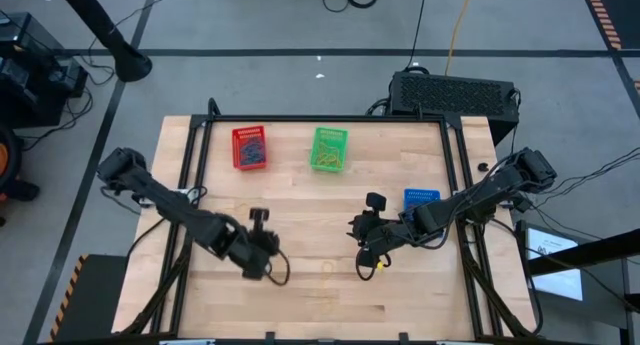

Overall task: Sort rubber bands into baskets
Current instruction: Put the yellow rubber band into the green bin

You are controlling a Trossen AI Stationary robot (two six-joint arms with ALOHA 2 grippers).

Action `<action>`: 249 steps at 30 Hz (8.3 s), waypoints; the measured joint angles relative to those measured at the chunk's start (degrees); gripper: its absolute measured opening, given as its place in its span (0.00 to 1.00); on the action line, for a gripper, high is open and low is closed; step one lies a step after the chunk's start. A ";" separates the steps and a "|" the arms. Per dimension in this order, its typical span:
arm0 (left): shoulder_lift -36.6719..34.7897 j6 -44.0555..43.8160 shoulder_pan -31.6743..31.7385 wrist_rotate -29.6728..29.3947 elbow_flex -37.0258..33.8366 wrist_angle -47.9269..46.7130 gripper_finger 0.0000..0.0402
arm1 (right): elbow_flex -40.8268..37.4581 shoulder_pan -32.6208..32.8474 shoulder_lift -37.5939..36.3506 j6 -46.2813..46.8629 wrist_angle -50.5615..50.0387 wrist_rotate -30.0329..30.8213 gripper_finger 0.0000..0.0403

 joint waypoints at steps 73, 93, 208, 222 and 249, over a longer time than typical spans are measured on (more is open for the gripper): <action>15.49 18.13 53.07 17.86 5.98 33.39 0.33 | -6.27 -13.68 0.02 -4.65 -1.04 17.98 0.29; -5.68 8.63 33.36 29.53 -1.59 -23.09 0.34 | -6.29 -13.15 0.02 -5.37 4.62 8.37 0.29; -12.44 17.04 49.14 19.51 -12.66 50.92 0.00 | -6.29 -13.31 0.02 -7.51 6.62 7.63 0.29; 0.89 16.53 55.53 23.73 -12.68 61.18 0.00 | -6.29 -15.96 0.02 -8.32 7.10 14.98 0.29; 15.32 13.63 57.49 20.45 -4.41 58.00 0.11 | -6.34 -19.63 0.02 -9.44 6.35 14.75 0.29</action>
